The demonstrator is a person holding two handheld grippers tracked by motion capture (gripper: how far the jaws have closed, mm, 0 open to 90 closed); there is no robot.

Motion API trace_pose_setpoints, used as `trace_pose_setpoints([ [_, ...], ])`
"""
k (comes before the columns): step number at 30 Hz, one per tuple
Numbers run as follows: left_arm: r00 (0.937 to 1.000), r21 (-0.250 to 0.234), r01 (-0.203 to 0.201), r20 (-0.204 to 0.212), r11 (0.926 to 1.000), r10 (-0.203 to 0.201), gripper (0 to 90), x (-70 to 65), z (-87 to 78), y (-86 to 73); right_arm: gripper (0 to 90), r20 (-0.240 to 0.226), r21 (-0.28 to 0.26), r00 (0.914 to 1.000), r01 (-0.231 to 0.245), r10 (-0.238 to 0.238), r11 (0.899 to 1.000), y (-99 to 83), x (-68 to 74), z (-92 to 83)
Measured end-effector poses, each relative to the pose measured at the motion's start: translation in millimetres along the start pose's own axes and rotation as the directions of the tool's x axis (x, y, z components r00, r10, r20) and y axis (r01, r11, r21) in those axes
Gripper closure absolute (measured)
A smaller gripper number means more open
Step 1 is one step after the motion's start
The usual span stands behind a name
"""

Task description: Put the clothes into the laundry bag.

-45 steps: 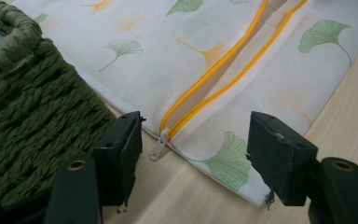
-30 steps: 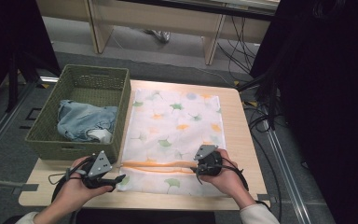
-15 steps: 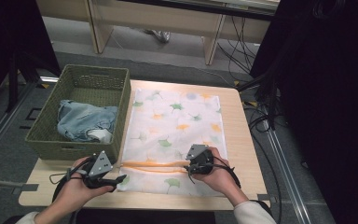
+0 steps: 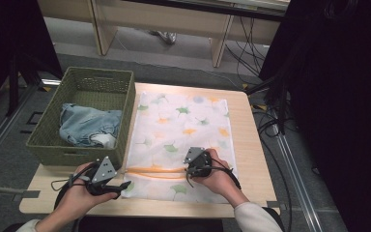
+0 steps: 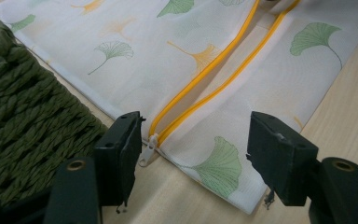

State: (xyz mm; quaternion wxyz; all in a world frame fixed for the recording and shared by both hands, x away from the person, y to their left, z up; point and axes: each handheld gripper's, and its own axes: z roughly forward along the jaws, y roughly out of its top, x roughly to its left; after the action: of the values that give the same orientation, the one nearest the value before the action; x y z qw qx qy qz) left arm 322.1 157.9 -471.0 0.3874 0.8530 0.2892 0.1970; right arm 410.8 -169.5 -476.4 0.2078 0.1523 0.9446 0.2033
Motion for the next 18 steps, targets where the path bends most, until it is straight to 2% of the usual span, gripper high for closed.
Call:
trace_pose_setpoints([
  [9,1.0000,0.001,0.002,0.001,1.0000,-0.002,34.8,-0.4,0.5,0.1,49.1,-0.007,0.008,1.0000,-0.001,0.001,1.000,1.0,0.2,2.7],
  [12,1.0000,-0.001,0.005,0.000,1.0000,-0.005,34.8,-0.3,0.6,0.0,53.4,-0.007,0.018,0.9996,0.027,-0.027,0.999,0.8,-0.3,2.5],
  [15,1.0000,0.002,0.005,0.001,1.0000,-0.005,34.8,-0.2,0.5,0.1,54.9,-0.012,0.019,0.9998,0.017,-0.017,1.000,0.8,0.4,3.4],
  [17,1.0000,-0.001,0.004,0.001,1.0000,-0.004,34.9,-0.4,0.6,0.0,56.5,-0.009,0.022,0.9994,0.034,-0.034,0.999,0.8,0.0,3.5],
  [18,1.0000,-0.001,0.004,0.001,1.0000,-0.004,34.9,-0.4,0.6,0.1,57.2,-0.010,0.024,0.9996,0.027,-0.027,0.999,1.5,0.7,4.1],
])
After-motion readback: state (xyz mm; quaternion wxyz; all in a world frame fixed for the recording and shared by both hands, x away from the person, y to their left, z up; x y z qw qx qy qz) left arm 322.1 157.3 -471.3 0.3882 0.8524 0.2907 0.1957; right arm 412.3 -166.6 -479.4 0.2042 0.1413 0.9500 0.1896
